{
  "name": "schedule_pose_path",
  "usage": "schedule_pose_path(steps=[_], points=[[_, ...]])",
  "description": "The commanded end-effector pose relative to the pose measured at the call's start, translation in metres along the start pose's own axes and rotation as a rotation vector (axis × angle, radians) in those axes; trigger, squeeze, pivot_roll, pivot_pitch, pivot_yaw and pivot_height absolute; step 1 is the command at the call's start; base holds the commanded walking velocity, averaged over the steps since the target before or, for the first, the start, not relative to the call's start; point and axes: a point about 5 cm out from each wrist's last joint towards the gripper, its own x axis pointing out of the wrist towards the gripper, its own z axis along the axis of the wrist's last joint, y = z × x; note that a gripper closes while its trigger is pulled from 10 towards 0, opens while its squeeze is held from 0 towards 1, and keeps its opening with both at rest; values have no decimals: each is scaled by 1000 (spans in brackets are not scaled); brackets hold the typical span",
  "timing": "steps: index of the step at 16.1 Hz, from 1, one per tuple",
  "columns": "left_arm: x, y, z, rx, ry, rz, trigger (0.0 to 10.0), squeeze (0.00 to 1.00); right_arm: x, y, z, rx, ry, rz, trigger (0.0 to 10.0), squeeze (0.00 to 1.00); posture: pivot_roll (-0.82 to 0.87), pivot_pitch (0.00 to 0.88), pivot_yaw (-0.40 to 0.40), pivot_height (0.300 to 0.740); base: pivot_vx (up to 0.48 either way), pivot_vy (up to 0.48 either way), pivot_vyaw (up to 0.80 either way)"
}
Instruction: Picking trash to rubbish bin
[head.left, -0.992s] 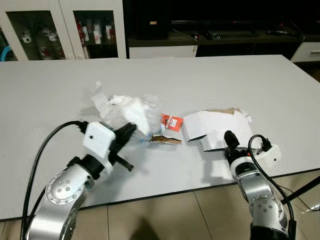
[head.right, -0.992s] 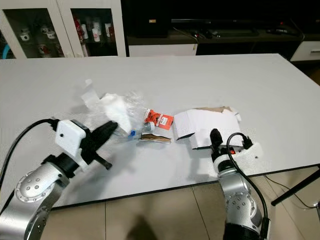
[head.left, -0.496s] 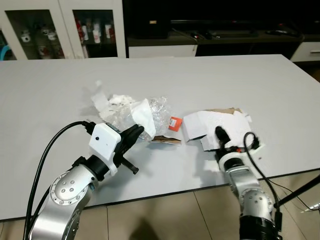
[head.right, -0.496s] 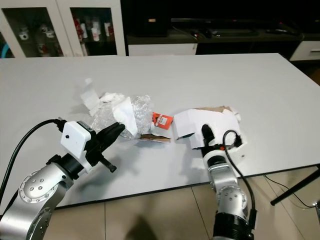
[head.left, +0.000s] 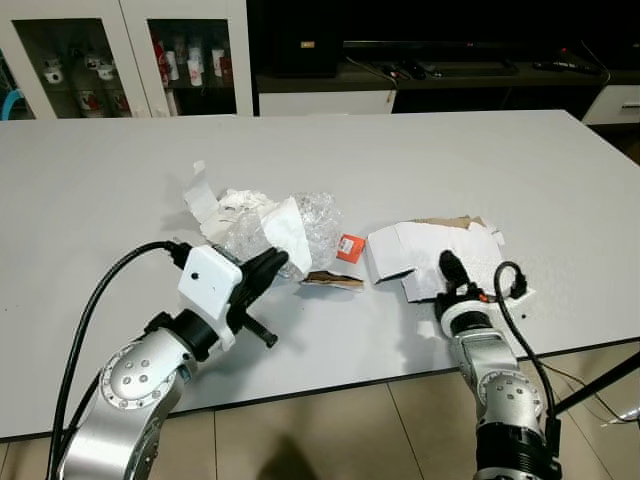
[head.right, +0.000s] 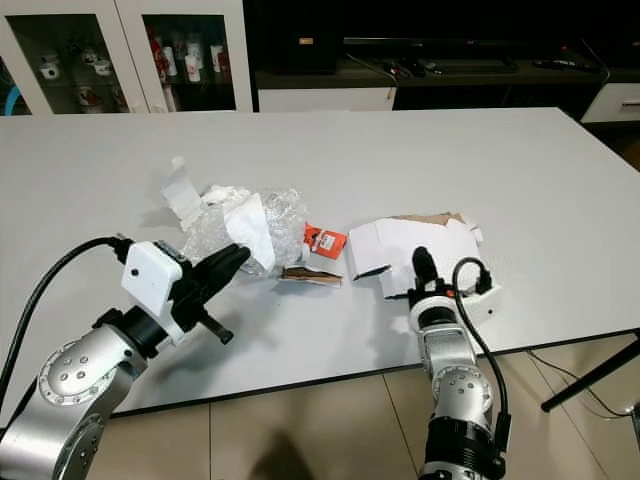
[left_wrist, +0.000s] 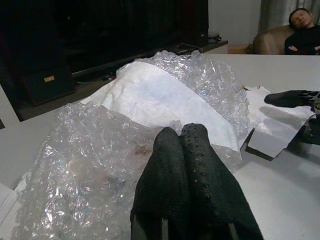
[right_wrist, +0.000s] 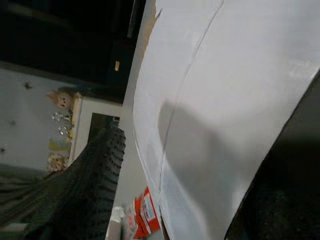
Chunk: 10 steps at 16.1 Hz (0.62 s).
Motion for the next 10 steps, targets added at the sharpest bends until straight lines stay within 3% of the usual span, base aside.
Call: schedule_pose_path(steps=[1, 10], points=[[1, -1, 1, 6, -2, -8, 10000, 0, 3, 3, -4, 50, -17, 15, 0, 0, 97, 0, -76, 740, 0, 0, 0], [3, 0, 1, 13, -5, -6, 10000, 0, 6, 7, 0, 117, -62, 48, 0, 0, 97, 0, -74, 740, 0, 0, 0]])
